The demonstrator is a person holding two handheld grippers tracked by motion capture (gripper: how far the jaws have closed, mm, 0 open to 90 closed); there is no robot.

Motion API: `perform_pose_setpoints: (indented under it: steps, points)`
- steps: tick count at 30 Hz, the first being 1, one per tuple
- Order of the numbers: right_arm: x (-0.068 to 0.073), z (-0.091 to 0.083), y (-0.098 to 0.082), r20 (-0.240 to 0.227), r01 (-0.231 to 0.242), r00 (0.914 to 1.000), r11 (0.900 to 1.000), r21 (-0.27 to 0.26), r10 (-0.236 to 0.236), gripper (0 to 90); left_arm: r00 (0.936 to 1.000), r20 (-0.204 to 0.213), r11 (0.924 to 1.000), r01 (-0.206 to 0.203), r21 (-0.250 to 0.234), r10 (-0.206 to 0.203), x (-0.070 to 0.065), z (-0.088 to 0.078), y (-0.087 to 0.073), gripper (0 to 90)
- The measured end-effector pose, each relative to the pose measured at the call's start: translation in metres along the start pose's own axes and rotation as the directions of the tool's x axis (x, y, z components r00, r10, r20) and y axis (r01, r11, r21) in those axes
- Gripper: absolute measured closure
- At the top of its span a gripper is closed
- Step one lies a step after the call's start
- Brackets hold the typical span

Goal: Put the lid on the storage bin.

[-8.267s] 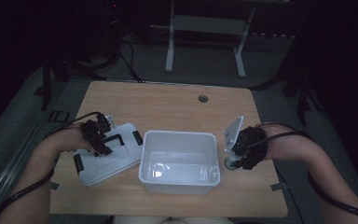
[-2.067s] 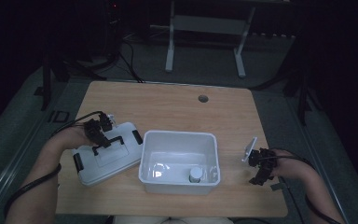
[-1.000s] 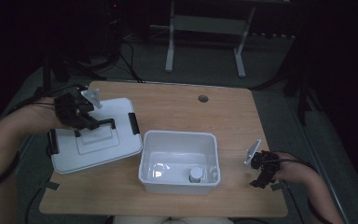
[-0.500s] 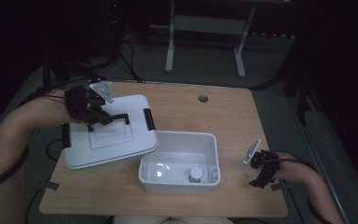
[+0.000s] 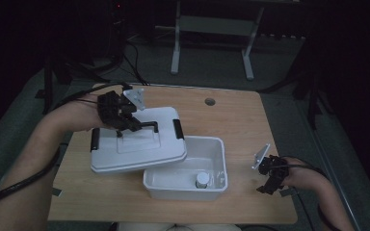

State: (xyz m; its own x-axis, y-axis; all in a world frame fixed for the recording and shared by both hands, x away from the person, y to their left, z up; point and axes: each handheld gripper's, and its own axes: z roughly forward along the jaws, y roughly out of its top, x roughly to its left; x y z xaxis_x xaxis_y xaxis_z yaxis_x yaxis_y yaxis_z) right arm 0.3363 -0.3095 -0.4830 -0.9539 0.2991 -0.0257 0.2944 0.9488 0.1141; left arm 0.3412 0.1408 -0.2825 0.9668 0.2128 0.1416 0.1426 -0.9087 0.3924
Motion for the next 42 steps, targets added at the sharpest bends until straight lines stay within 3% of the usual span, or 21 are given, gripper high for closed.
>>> perform_pose_setpoints:
  steps: [8, 11, 12, 15, 17, 18, 20, 23, 26, 28, 42]
  points:
    - [-0.001, 0.001, 0.004, -0.003, 0.006, 1.0000, 1.000, 0.000, -0.006, 16.5, 0.9970, 0.039, 0.9976, -0.066, -0.020, 0.066, -0.008, 0.020, 0.032, 83.3]
    - [-0.001, 0.000, 0.004, -0.003, 0.005, 1.0000, 1.000, 0.000, -0.005, 16.6, 0.9952, 0.045, 0.9962, -0.086, -0.013, 0.087, -0.009, 0.022, 0.037, 83.3]
    - [-0.001, 0.000, 0.004, -0.003, 0.005, 1.0000, 1.000, -0.001, -0.005, 16.5, 0.9908, 0.061, 0.9923, -0.119, -0.034, 0.121, -0.014, 0.029, 0.051, 83.3]
    - [0.000, 0.000, 0.004, -0.004, 0.006, 1.0000, 1.000, 0.002, -0.006, 16.6, 0.9865, 0.070, 0.9886, -0.145, -0.039, 0.148, -0.018, 0.034, 0.063, 83.3]
    - [-0.001, 0.000, 0.005, -0.005, 0.005, 1.0000, 1.000, 0.000, -0.005, 16.6, 0.9865, 0.070, 0.9886, -0.145, -0.039, 0.148, -0.018, 0.034, 0.063, 83.3]
    - [-0.001, 0.000, 0.005, -0.003, 0.006, 1.0000, 1.000, 0.000, -0.006, 16.5, 0.9828, 0.095, 0.9868, -0.155, -0.049, 0.159, -0.022, 0.043, 0.073, 83.3]
    - [-0.001, 0.000, 0.005, -0.004, 0.007, 1.0000, 1.000, -0.004, -0.007, 16.5, 0.9816, 0.102, 0.9861, -0.156, -0.058, 0.161, -0.021, 0.050, 0.078, 83.3]
    - [0.000, 0.000, 0.005, -0.004, 0.009, 1.0000, 1.000, -0.005, -0.009, 16.5, 0.9808, 0.119, 0.9867, -0.147, -0.070, 0.154, -0.020, 0.057, 0.082, 83.3]
    - [0.000, 0.001, 0.005, -0.006, 0.012, 0.9999, 1.000, -0.004, -0.012, 16.6, 0.9739, 0.140, 0.9831, -0.170, -0.067, 0.178, -0.024, 0.071, 0.087, 83.3]
    - [0.000, 0.001, 0.005, -0.006, 0.011, 0.9999, 1.000, -0.003, -0.011, 16.6, 0.9726, 0.148, 0.9832, -0.172, -0.061, 0.179, -0.025, 0.077, 0.088, 83.3]
    - [-0.001, 0.003, 0.006, -0.008, 0.015, 0.9999, 1.000, -0.003, -0.015, 16.6, 0.9711, 0.174, 0.9866, -0.160, -0.030, 0.163, -0.026, 0.109, 0.086, 83.2]
